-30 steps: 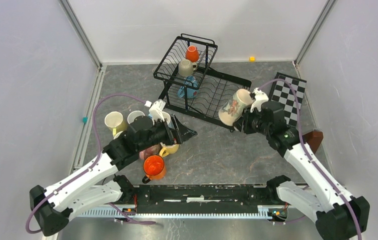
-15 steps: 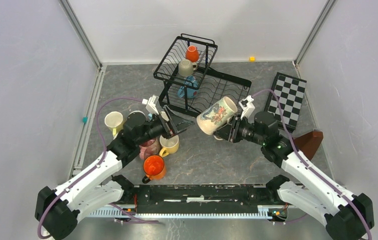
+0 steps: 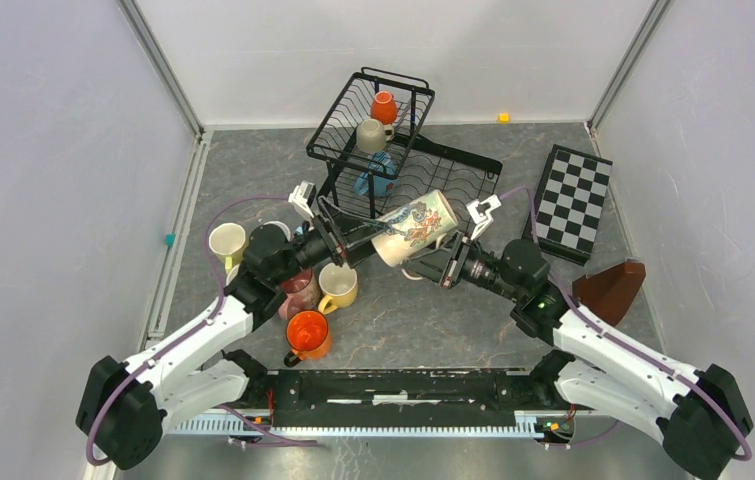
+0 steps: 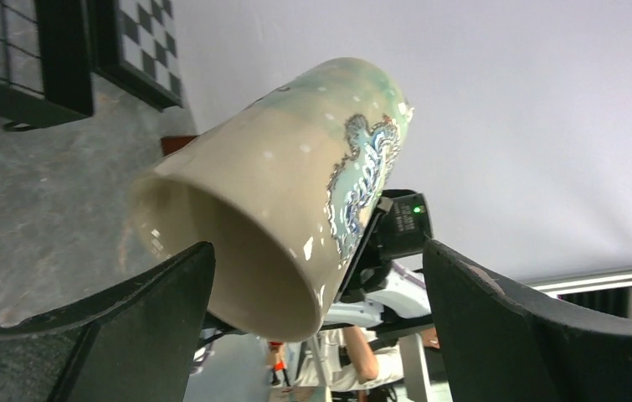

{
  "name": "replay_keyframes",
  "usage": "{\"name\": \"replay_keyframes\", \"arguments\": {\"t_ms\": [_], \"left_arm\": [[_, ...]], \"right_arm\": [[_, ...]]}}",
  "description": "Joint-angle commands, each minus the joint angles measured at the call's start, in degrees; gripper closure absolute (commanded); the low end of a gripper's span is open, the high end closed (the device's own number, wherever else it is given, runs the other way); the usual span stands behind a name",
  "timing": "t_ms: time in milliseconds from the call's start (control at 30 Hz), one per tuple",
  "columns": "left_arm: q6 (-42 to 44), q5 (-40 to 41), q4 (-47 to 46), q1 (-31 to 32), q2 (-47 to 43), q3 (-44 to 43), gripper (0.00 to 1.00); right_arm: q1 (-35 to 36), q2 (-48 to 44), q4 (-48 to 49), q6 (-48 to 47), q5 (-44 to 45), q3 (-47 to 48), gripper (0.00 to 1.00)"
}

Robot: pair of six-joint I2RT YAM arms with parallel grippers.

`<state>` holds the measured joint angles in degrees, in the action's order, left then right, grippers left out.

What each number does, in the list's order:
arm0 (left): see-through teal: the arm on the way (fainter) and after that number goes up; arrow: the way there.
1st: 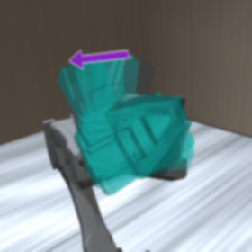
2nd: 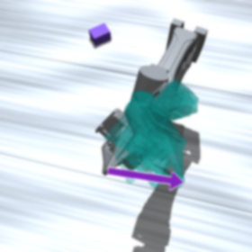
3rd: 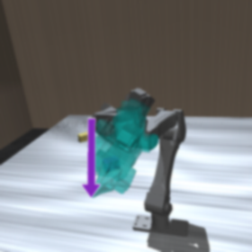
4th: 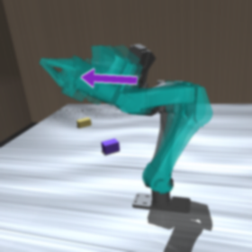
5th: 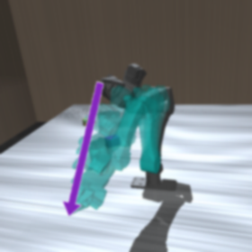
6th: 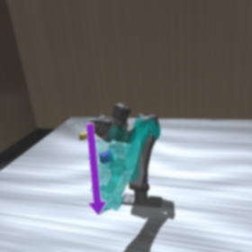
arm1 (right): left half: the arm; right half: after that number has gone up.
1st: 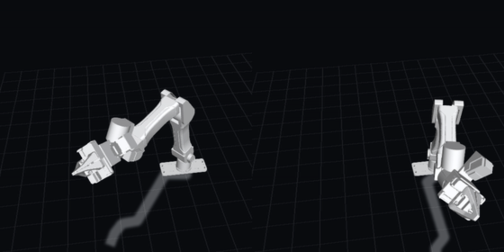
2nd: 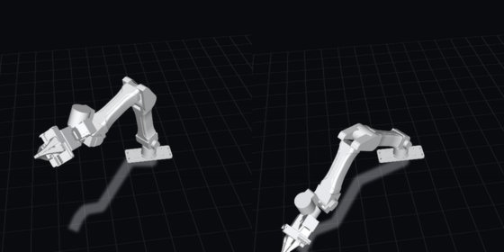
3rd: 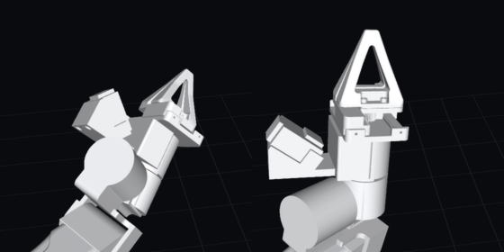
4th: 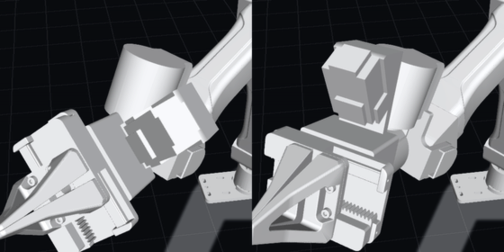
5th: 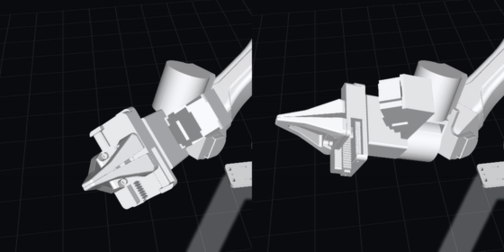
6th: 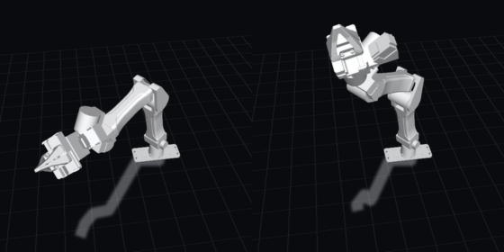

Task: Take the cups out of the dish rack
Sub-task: Unload the cup from the dish rack.

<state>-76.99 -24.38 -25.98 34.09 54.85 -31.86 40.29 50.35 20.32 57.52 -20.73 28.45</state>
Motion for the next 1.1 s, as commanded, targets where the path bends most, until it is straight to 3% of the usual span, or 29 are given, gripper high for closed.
{"name": "replay_keyframes", "arguments": {"t_ms": [0, 133, 367, 500, 633, 900, 967, 1067], "left_arm": [[-9.5, -2.0, -12.8, -0.3, 0.9, 0.5, 0.02], [-13.9, -1.7, -17.9, -0.2, 1.5, 1.1, 0.10], [-16.7, -3.0, -19.9, 0.3, 2.7, 1.0, 0.38], [-17.8, -3.0, -21.8, 0.6, 3.4, 1.4, 0.62], [-18.0, -3.3, -22.3, 0.7, 4.0, 0.8, 0.94], [-15.0, -3.6, -17.9, 0.9, 3.3, -1.6, 0.98], [-13.5, -3.8, -16.1, 0.9, 2.8, -2.8, 0.98], [-10.0, -4.0, -11.6, 0.9, 1.6, -5.4, 0.98]], "right_arm": [[2.7, 0.4, 18.3, 2.4, 3.9, 0.7, 1.00], [5.4, 2.0, 21.9, 2.7, 6.7, 0.1, 1.00], [7.4, 3.9, 26.0, 3.5, 7.7, -0.3, 1.00], [8.3, 3.6, 27.1, 3.8, 8.7, -1.2, 1.00], [8.6, 3.5, 26.4, 3.3, 9.0, -1.4, 1.00], [8.7, 1.4, 17.9, -1.3, 10.6, 0.4, 0.98], [8.8, 0.5, 13.5, -3.9, 11.1, 1.6, 0.83], [8.7, -1.7, 5.3, -7.8, 13.5, 3.3, 0.46]]}}
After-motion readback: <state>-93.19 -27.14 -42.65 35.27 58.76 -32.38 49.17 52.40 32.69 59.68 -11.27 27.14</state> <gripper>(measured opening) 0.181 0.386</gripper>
